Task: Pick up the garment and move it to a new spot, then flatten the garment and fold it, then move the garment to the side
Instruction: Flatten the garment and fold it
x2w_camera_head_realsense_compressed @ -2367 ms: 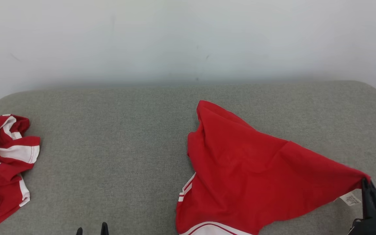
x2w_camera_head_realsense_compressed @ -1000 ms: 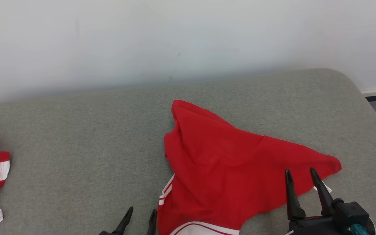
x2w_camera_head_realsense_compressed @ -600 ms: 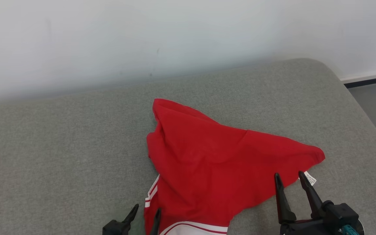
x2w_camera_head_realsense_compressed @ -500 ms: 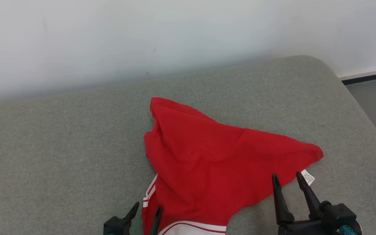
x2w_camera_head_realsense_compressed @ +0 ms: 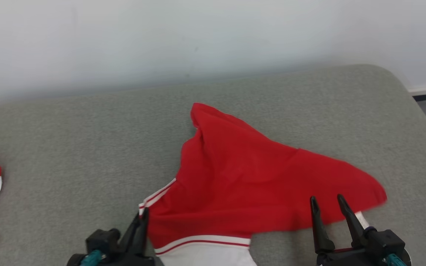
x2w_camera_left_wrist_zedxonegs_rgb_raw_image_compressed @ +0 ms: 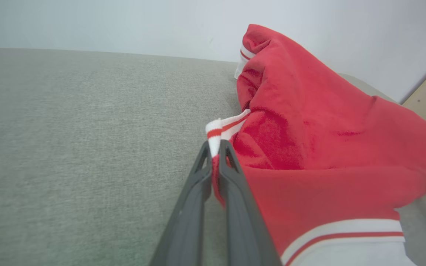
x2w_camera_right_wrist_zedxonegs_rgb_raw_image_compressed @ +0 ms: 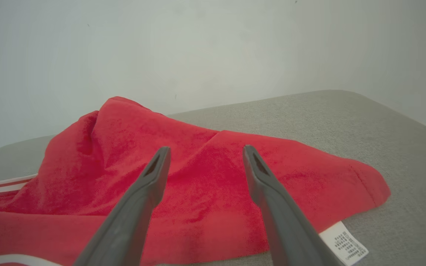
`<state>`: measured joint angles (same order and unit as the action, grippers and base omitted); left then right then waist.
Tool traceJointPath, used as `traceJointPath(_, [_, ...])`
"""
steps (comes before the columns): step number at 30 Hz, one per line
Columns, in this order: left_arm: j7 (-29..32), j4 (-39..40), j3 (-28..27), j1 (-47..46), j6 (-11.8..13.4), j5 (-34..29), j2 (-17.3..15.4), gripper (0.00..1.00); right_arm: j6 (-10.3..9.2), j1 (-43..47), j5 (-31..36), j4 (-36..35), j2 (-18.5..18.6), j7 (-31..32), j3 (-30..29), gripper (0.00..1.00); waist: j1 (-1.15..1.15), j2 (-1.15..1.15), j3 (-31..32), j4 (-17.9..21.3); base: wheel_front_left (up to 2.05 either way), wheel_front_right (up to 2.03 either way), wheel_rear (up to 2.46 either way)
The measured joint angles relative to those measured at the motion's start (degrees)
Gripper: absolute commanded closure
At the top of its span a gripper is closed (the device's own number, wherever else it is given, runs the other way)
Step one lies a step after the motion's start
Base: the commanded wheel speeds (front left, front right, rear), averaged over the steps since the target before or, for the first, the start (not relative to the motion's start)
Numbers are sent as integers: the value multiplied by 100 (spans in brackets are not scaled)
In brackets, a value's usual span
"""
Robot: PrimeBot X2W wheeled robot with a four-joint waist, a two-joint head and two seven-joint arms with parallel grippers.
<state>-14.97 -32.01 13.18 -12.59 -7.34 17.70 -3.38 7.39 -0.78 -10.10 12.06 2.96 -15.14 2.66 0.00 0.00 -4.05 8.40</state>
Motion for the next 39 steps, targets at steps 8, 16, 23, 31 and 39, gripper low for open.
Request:
traceJointPath(8, [-1, 716, -766, 530, 27, -55, -379, 100, 0, 16, -47, 32, -1, 0, 64, 0, 0, 0, 49, -494, 0, 0, 0])
traceJointPath(16, [-1, 876, -1302, 928, 131, -14, -509, 100, 1, -19, -46, 132, -7, 0, 124, 0, 0, 0, 129, -607, 0, 0, 0])
traceJointPath(23, [-1, 864, -1348, 1076, 130, -120, -356, 0, 0, 221, -16, 254, -5, 0, -20, 0, 0, 0, 280, -524, 0, 0, 0])
traceJointPath(31, [-1, 1435, -1672, 1414, 177, -328, -111, 0, 0, 486, 143, 353, -5, 0, -157, 0, 0, 0, 415, -579, 0, 0, 0])
traceJointPath(39, [-1, 1688, -1530, 2056, 132, -399, 27, 0, 1, 1007, 335, 404, -7, 0, -399, 0, -1, 0, 499, -720, 0, 0, 0])
